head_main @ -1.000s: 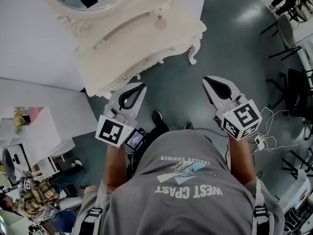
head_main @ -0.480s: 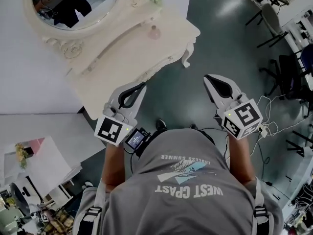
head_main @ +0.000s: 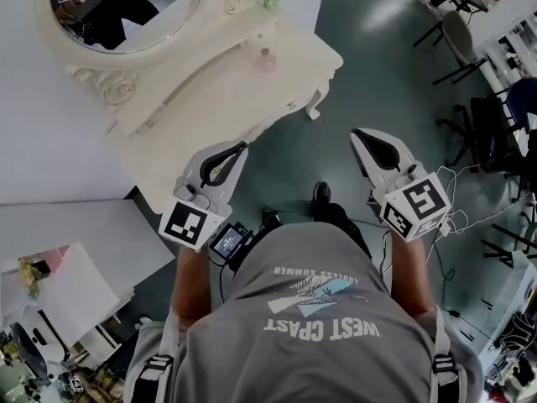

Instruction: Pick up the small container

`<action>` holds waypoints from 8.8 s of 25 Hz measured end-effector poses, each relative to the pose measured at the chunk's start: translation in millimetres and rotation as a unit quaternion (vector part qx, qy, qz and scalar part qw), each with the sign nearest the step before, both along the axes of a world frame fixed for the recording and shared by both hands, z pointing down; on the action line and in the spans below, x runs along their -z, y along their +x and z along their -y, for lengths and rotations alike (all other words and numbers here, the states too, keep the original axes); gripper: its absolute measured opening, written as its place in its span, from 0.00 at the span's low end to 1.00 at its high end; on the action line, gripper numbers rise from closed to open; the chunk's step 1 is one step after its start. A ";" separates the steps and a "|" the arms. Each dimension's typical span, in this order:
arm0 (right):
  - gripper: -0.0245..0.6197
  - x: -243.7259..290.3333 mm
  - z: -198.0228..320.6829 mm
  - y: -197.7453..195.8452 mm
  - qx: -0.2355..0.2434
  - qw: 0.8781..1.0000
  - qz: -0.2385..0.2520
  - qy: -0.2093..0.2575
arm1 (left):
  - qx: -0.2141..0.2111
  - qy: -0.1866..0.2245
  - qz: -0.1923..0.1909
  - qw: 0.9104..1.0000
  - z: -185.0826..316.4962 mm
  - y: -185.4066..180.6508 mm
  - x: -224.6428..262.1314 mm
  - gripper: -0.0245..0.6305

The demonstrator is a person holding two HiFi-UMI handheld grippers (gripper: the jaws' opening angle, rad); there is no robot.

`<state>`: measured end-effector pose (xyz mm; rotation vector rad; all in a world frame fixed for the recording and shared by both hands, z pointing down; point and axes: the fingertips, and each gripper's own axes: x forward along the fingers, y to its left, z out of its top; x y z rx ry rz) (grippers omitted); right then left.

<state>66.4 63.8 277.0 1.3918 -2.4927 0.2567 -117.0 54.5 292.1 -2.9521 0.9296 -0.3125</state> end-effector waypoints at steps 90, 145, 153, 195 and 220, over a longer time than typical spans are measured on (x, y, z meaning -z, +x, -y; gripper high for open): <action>0.04 -138.0 355.1 12.0 0.216 0.972 0.002 -0.092 | 0.177 -0.091 0.042 0.979 270.7 28.6 -75.1 0.04; 0.27 -386.9 440.6 -127.6 0.295 0.939 -0.102 -0.146 | 0.222 -0.197 0.051 0.954 302.2 -45.3 -244.2 0.04; 0.24 -379.3 433.5 -113.8 0.276 0.943 -0.107 -0.154 | 0.227 -0.180 0.052 0.956 298.8 -48.4 -228.1 0.04; 0.24 -8.6 296.3 4.6 0.207 0.978 -0.006 -0.017 | 0.190 -0.029 0.057 0.980 189.6 18.1 7.4 0.04; 0.24 70.7 263.8 43.8 0.173 0.985 0.011 0.024 | 0.178 -0.010 0.056 0.982 170.4 40.6 55.5 0.04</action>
